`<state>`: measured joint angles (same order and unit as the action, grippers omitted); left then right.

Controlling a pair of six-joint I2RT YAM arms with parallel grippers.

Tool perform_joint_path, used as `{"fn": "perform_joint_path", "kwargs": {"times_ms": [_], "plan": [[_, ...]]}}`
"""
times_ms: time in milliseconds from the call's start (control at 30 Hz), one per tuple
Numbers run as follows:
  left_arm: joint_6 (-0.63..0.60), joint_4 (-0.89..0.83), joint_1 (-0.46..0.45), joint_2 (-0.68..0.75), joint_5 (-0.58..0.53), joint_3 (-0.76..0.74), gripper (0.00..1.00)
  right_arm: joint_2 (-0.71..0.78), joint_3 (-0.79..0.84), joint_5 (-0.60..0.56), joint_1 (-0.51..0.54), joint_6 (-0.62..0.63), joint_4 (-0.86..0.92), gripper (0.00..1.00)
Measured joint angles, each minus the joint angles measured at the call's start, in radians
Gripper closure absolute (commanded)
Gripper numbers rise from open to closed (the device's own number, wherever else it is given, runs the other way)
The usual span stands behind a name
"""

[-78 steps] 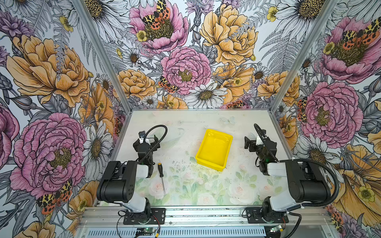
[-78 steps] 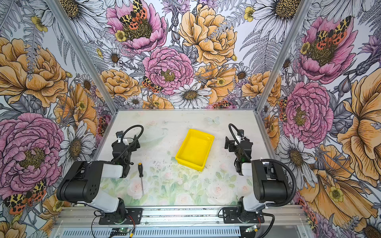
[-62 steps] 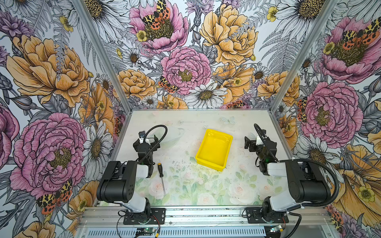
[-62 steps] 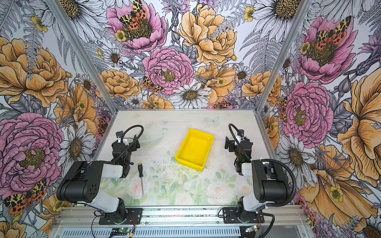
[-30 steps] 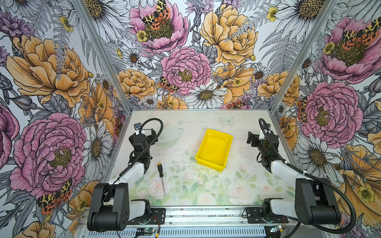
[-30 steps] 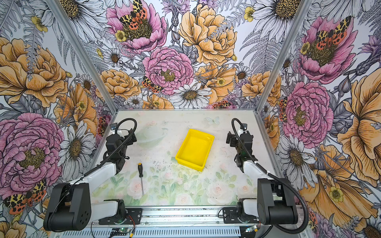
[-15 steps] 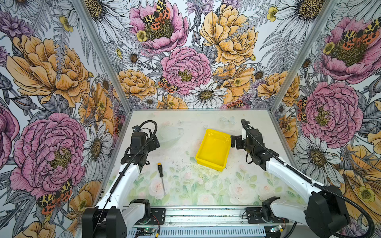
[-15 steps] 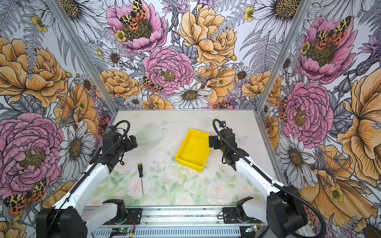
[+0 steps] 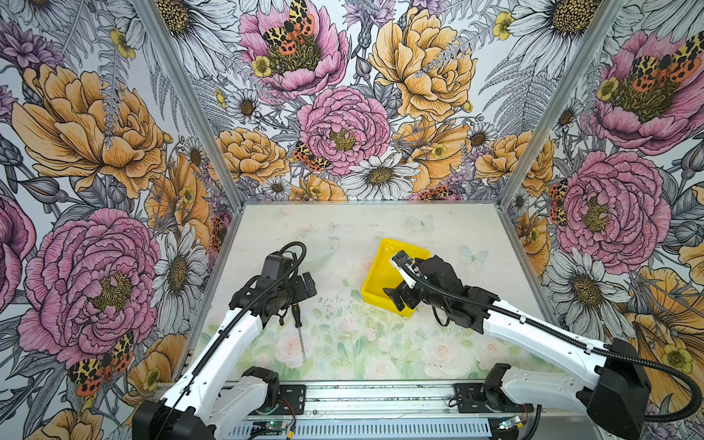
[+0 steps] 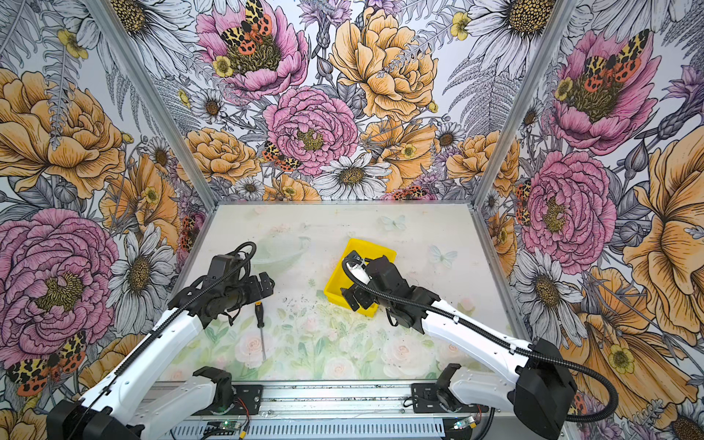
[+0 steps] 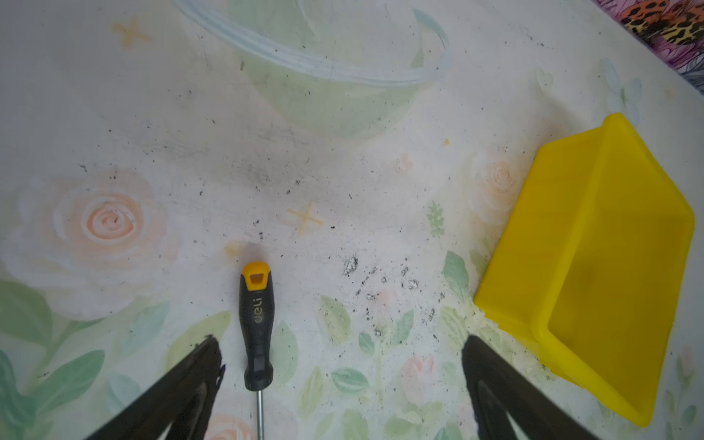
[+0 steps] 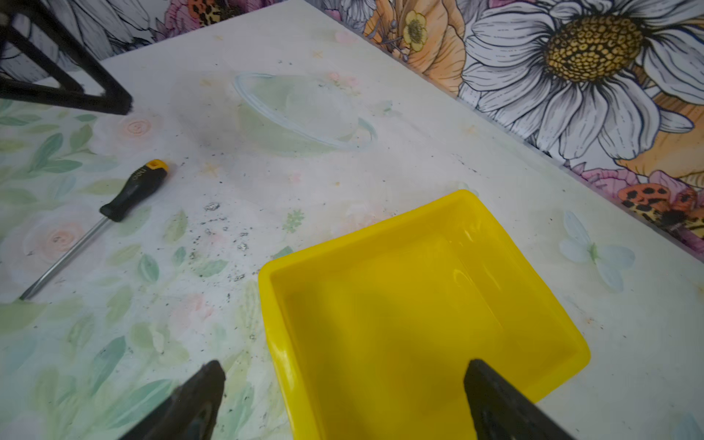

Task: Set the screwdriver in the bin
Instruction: 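Lower the left gripper and close it on the screwdriver's black handle, then lift the screwdriver with the left gripper and carry it over the yellow bin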

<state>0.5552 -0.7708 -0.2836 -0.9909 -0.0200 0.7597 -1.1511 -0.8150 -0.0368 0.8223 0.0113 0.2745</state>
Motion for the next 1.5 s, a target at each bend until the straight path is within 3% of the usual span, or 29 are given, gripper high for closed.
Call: {"fn": "perform_joint_path", "kwargs": {"times_ms": [533, 867, 1233, 1500], "plan": [[0.075, 0.006, -0.003, -0.203, -0.016, -0.085, 0.08, -0.025, -0.020, 0.163, 0.225, 0.071, 0.034, 0.01], [0.065, 0.079, 0.047, -0.283, -0.013, -0.131, 0.29, -0.076, -0.064, 0.173, 0.245, 0.087, 0.036, 0.01], [0.058, 0.113, 0.047, -0.346, -0.032, -0.125, 0.67, -0.040, -0.064, 0.121, 0.246, 0.084, 0.036, 0.00], [0.065, 0.116, 0.045, -0.349, -0.036, -0.125, 0.89, -0.010, -0.057, 0.074, 0.246, 0.064, 0.035, 0.01]]}}
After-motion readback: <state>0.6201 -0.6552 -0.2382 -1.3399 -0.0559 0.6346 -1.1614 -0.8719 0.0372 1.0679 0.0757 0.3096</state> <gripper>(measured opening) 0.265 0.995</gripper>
